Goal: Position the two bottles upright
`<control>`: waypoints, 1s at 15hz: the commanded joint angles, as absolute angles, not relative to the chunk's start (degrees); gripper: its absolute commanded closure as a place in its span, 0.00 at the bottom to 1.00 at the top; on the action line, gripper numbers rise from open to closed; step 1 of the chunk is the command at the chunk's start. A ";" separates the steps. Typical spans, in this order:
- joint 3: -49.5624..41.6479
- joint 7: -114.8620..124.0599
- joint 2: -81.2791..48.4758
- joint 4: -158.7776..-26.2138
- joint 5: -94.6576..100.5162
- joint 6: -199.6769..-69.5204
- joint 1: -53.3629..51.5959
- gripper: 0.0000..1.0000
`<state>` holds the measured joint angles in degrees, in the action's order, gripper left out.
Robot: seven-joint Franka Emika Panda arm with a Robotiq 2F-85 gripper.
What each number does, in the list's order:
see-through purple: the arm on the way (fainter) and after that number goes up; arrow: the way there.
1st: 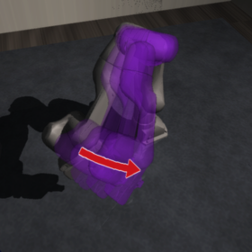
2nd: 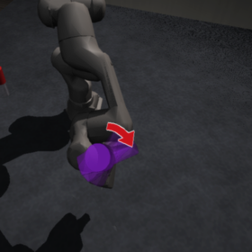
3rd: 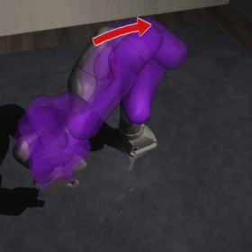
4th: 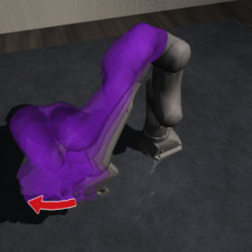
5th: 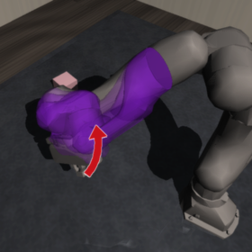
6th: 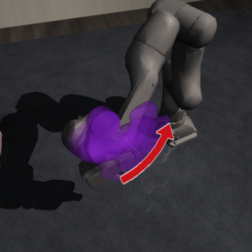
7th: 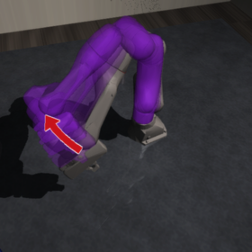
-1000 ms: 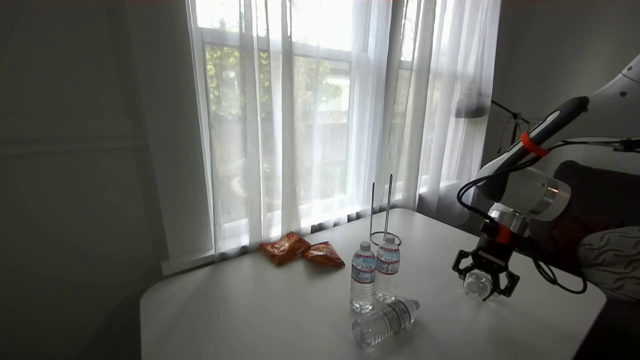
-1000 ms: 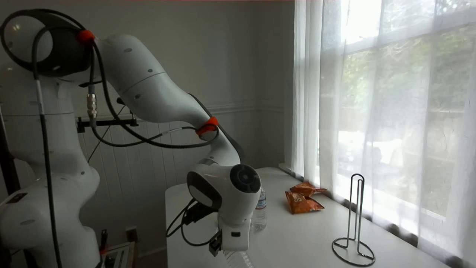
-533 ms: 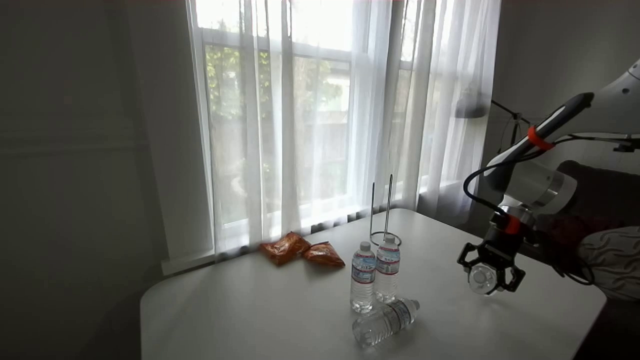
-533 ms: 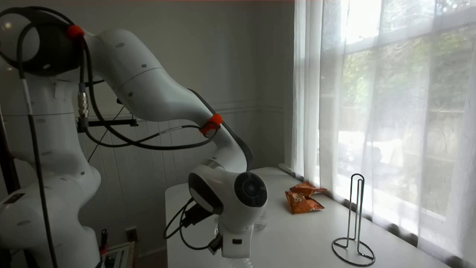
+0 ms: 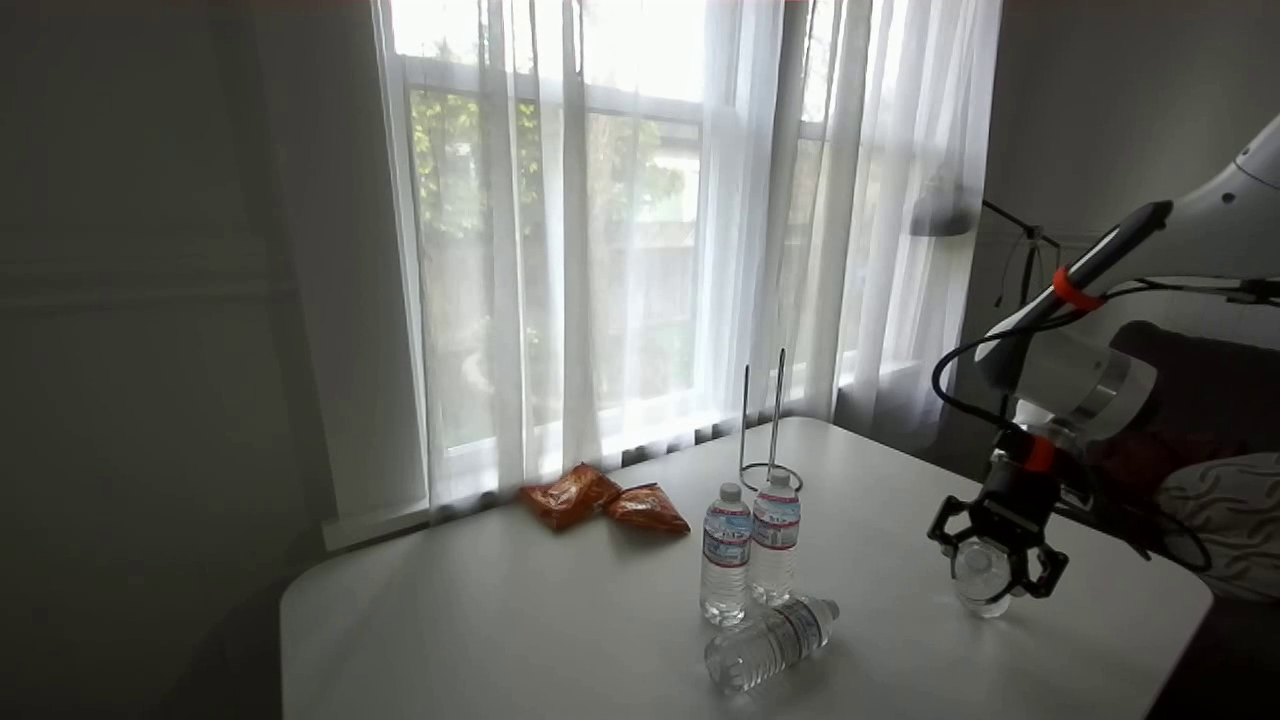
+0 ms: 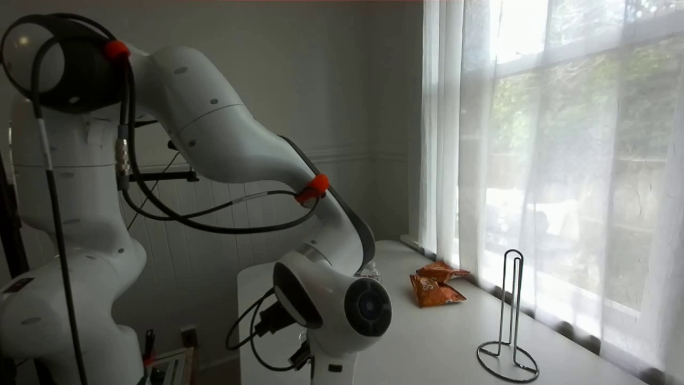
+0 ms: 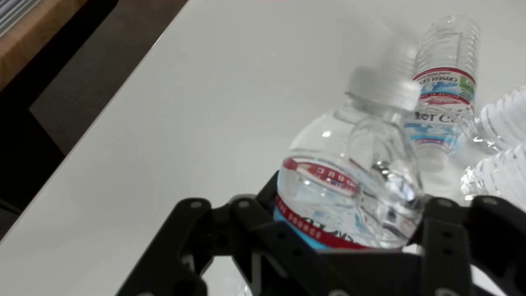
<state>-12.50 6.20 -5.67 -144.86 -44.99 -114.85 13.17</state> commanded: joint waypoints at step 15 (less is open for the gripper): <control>-17.33 -5.88 -21.38 -133.92 -57.42 -85.41 22.50 0.79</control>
